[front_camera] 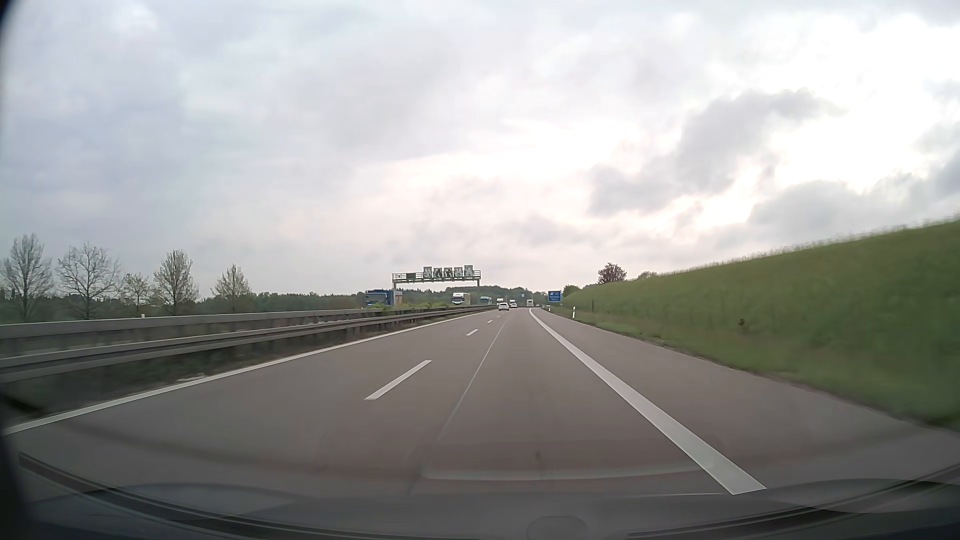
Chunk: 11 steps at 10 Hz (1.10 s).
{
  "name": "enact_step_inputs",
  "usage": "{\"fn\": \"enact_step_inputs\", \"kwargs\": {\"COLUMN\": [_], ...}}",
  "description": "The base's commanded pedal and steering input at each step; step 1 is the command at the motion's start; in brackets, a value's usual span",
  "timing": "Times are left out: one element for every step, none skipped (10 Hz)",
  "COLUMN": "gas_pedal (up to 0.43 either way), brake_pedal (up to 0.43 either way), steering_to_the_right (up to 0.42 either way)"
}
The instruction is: Follow the waypoints while adhering to traffic rules and regulations
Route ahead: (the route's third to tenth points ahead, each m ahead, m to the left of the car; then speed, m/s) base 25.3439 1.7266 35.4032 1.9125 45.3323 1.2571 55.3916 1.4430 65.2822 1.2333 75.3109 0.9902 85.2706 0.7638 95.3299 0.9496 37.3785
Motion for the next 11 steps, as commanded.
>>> {"fn": "enact_step_inputs", "kwargs": {"gas_pedal": [0.791, 0.772, 0.740, 0.713, 0.681, 0.661, 0.630, 0.622, 0.610, 0.610, 0.610], "brake_pedal": [0.000, 0.000, 0.000, 0.000, 0.000, 0.000, 0.000, 0.000, 0.000, 0.000, 0.000], "steering_to_the_right": [-0.001, -0.001, 0.000, 0.000, 0.000, 0.000, 0.000, 0.000, 0.000, 0.000, 0.000]}}
